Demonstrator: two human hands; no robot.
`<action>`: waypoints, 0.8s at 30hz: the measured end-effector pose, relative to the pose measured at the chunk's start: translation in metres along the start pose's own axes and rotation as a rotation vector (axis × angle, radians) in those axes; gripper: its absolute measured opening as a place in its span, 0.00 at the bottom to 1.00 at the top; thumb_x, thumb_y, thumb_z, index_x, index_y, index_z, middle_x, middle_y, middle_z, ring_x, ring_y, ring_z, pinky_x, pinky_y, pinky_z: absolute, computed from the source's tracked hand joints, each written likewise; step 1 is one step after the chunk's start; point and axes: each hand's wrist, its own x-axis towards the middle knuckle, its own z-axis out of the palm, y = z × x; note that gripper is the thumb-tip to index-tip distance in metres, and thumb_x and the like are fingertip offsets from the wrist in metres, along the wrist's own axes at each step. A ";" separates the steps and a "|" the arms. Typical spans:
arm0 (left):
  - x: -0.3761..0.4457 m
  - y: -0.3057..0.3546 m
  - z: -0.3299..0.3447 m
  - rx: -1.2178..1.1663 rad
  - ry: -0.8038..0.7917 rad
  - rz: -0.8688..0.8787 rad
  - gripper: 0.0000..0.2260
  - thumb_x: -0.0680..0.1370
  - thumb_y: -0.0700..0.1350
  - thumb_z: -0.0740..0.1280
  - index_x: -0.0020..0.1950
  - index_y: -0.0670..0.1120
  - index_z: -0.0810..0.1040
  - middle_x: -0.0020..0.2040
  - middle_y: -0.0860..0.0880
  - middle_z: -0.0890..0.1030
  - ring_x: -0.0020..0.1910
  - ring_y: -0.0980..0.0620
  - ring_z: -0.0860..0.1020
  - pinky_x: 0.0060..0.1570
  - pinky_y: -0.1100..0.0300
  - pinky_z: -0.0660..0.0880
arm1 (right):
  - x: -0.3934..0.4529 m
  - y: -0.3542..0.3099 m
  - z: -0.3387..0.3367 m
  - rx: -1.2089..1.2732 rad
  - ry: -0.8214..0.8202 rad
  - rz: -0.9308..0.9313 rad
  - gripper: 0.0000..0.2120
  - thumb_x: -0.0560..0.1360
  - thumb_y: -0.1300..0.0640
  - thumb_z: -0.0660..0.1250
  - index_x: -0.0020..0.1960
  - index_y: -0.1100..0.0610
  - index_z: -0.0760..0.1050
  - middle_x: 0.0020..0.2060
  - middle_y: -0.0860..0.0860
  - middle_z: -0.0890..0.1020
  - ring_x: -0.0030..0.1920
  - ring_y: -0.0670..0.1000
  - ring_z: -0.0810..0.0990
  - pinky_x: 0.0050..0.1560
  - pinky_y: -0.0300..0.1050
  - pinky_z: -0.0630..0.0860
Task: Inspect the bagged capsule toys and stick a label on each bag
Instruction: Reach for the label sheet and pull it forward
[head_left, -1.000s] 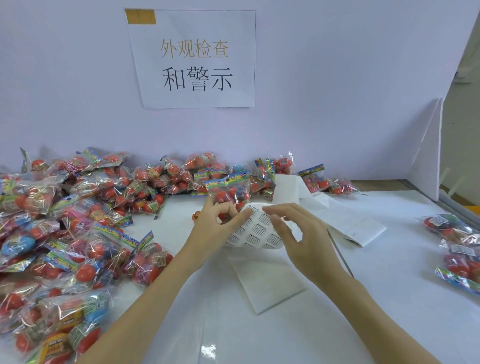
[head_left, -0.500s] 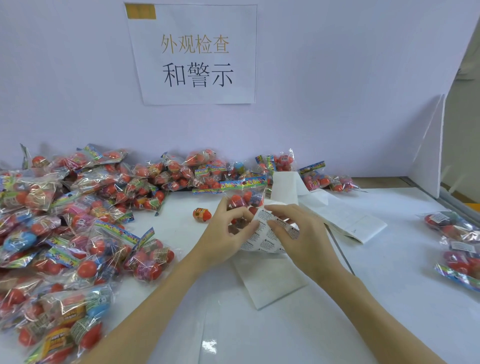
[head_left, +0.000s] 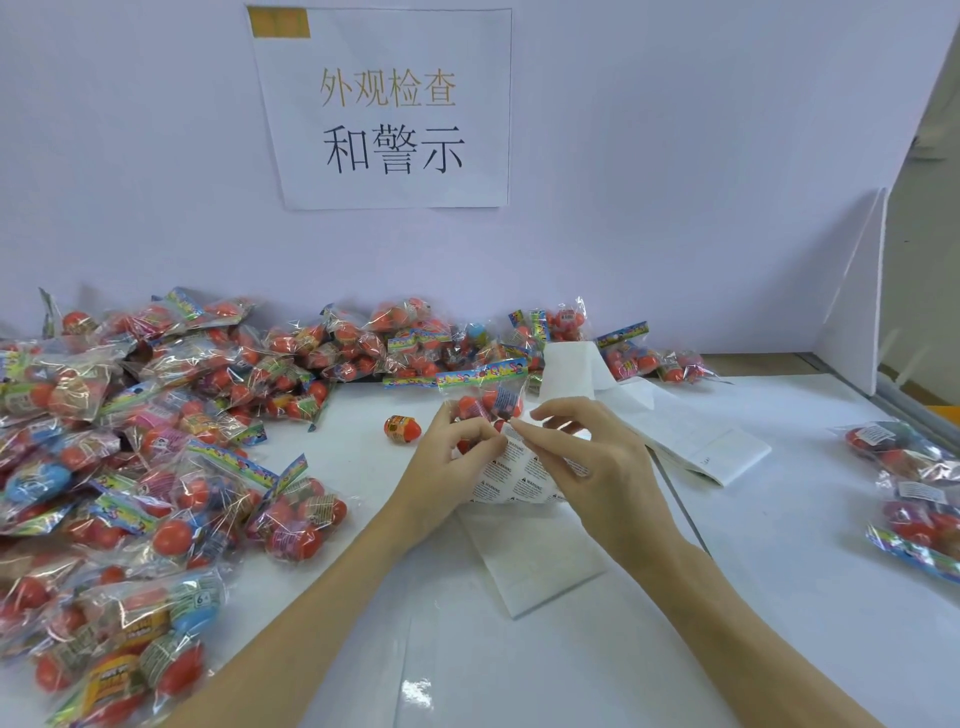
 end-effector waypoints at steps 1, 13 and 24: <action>-0.001 0.002 -0.001 -0.015 -0.002 -0.005 0.12 0.82 0.41 0.69 0.38 0.49 0.81 0.53 0.40 0.73 0.46 0.70 0.72 0.47 0.77 0.67 | 0.000 0.001 0.000 -0.011 0.000 -0.019 0.17 0.74 0.68 0.77 0.60 0.54 0.87 0.52 0.54 0.83 0.47 0.54 0.81 0.46 0.46 0.80; -0.002 0.009 -0.005 -0.083 -0.030 -0.036 0.13 0.83 0.40 0.65 0.39 0.42 0.80 0.49 0.36 0.73 0.51 0.56 0.70 0.55 0.56 0.65 | 0.005 -0.011 -0.001 0.048 0.059 -0.105 0.11 0.78 0.67 0.73 0.56 0.55 0.87 0.54 0.52 0.82 0.51 0.50 0.77 0.56 0.36 0.74; 0.007 0.003 -0.011 -0.177 0.250 0.122 0.16 0.80 0.34 0.70 0.64 0.50 0.82 0.64 0.47 0.78 0.49 0.49 0.83 0.42 0.62 0.81 | 0.012 -0.009 -0.011 0.268 0.230 0.347 0.13 0.81 0.68 0.67 0.57 0.55 0.85 0.44 0.50 0.79 0.44 0.49 0.78 0.49 0.33 0.73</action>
